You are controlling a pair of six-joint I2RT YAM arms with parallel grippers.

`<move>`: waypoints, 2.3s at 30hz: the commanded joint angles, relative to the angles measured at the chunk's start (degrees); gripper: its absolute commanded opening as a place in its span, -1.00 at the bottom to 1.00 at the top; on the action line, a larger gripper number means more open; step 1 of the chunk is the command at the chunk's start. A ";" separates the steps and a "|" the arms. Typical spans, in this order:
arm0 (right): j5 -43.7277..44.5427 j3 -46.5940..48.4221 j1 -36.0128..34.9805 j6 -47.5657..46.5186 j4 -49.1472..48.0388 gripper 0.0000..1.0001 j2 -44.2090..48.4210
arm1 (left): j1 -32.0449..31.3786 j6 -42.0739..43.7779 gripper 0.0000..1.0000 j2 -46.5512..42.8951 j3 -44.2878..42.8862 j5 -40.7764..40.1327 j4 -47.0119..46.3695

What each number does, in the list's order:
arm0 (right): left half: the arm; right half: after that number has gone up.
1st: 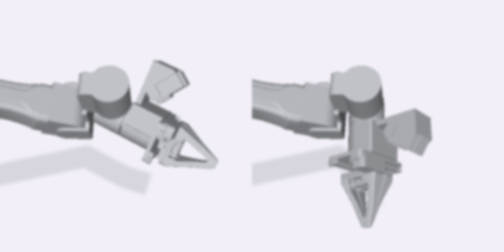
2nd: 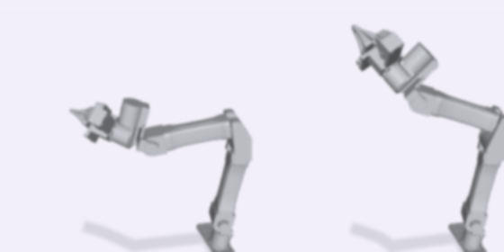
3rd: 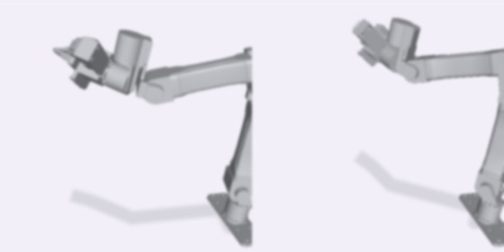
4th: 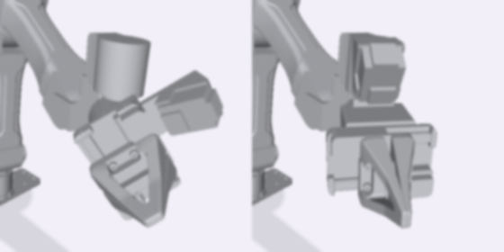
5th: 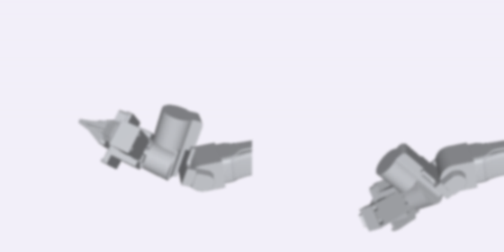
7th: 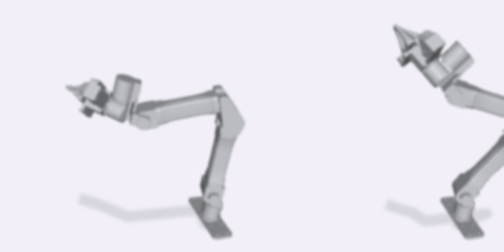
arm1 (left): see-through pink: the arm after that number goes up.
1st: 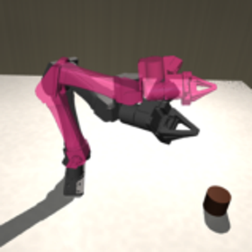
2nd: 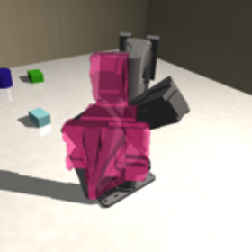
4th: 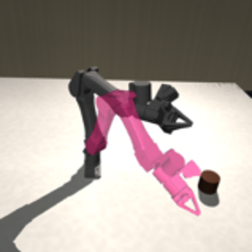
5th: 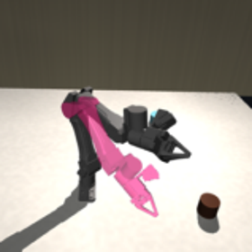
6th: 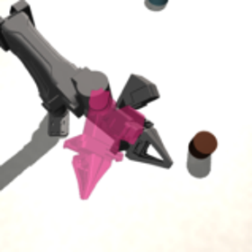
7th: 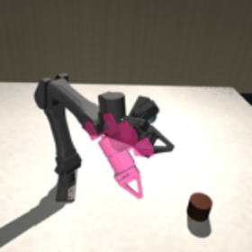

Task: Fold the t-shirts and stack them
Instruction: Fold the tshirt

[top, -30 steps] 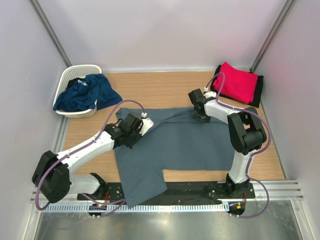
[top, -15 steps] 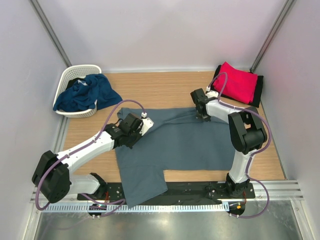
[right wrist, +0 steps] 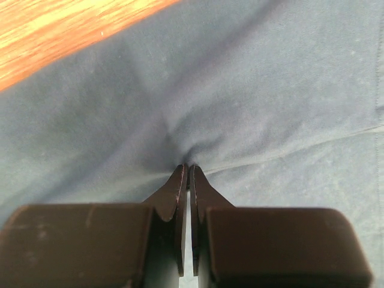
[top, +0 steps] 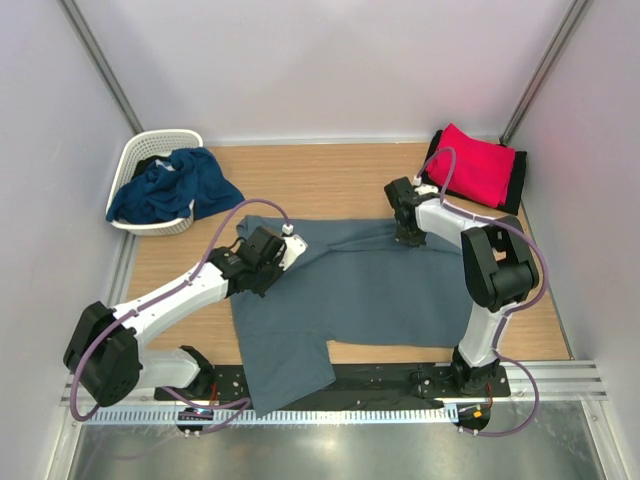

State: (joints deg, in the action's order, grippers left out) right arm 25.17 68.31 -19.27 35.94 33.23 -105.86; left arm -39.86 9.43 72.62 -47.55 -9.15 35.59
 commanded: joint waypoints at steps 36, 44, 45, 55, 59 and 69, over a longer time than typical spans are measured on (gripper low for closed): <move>-2.41 5.70 3.61 -6.68 12.73 0.25 12.52 | 0.30 -8.98 0.88 -3.29 -11.85 0.98 -5.06; -2.05 -6.86 15.12 -2.55 7.39 0.29 23.40 | 0.83 -29.37 0.60 14.47 -22.50 -0.69 -8.61; -2.31 -8.27 16.44 -2.20 6.50 0.29 24.21 | 1.27 -31.56 0.56 15.35 -22.41 -1.57 -9.13; -8.56 -18.39 28.32 -0.61 -2.73 0.25 26.24 | 6.46 -36.59 0.25 18.34 -15.38 2.20 -18.53; -8.82 -18.22 28.58 -0.44 -3.79 0.24 24.74 | 6.46 -35.10 0.26 20.71 -14.68 4.84 -22.14; -9.26 -17.43 28.67 -0.61 -4.23 0.20 23.25 | 10.15 -36.15 0.25 26.52 -16.00 7.04 -24.78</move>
State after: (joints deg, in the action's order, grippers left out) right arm 15.86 49.56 9.13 34.46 30.76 -82.26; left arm -30.83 -25.63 98.48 -62.65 -3.42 15.03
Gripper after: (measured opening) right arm 0.606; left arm 0.623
